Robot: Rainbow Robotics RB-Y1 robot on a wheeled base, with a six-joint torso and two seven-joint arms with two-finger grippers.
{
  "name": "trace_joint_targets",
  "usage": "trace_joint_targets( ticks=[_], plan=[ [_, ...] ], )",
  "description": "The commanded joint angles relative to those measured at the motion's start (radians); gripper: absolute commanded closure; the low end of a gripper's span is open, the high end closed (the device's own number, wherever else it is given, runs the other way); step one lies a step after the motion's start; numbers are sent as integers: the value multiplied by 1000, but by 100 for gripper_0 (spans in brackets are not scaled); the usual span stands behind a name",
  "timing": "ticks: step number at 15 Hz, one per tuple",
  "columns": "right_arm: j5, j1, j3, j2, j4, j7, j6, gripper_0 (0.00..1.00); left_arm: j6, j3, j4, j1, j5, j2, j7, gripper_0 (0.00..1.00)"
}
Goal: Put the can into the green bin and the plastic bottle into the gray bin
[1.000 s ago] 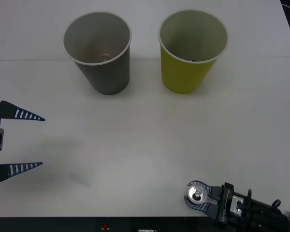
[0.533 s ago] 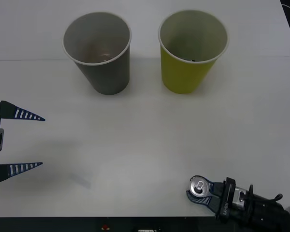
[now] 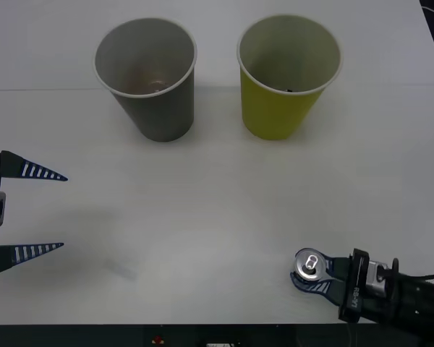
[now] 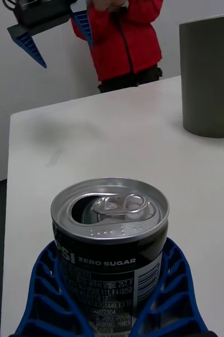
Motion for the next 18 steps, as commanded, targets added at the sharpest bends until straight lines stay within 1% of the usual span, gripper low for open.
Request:
trace_joint_targets(
  ticks=[1, 5, 7, 9, 12, 15, 16, 18],
  plan=[
    [64, 46, -52, 0, -141, -136, 3, 100, 0, 0, 0, 0, 0, 0, 0, 0],
    [185, 82, -156, 0, -353, -360, -4, 100, 0, 0, 0, 0, 0, 0, 0, 0],
    [233, 85, -202, 0, -439, -458, -17, 100, 0, 0, 0, 0, 0, 0, 0, 0],
    [263, 85, -227, 0, -492, -533, -24, 100, 0, 0, 0, 0, 0, 0, 0, 0],
    [322, 87, -287, 0, -612, -672, -44, 100, 0, 0, 0, 0, 0, 0, 0, 0],
    [400, 88, -330, 0, -758, -841, -55, 100, 0, 0, 0, 0, 0, 0, 0, 0],
    [446, 88, -348, 0, -816, -907, -53, 100, 0, 0, 0, 0, 0, 0, 0, 0],
    [506, 85, -366, 0, -891, -1004, -55, 100, 0, 0, 0, 0, 0, 0, 0, 0]
  ],
)
